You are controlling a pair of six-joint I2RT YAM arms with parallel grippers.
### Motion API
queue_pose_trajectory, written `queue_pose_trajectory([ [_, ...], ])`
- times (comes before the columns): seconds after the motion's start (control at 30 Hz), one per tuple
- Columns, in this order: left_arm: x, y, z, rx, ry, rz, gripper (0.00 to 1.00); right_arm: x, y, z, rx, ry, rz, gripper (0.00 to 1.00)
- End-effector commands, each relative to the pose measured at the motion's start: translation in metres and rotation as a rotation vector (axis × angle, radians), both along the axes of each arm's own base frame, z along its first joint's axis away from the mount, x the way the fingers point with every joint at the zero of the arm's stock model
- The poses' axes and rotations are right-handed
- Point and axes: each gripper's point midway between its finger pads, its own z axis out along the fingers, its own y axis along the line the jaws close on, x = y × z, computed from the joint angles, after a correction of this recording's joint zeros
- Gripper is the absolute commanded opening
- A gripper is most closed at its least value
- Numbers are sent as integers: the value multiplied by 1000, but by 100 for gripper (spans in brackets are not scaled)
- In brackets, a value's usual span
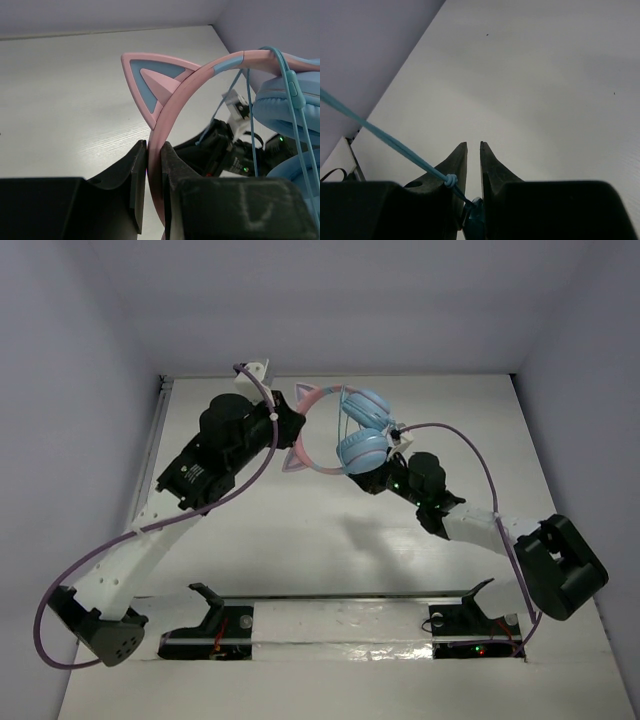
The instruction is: Wrap the headphones
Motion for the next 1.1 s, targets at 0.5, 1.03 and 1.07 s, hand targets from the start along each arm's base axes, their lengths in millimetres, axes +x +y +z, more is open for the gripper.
queue_pose_trajectory([
  [0.5, 114, 19, -58, -197, 71, 464, 0, -50, 25, 5, 30, 134, 64, 8],
  [1.03, 126, 20, -160, -19, 167, 500, 0, -88, 64, 52, 113, 184, 314, 1],
  [1.07, 124, 20, -167, -14, 175, 493, 0, -85, 64, 57, 126, 182, 298, 1],
])
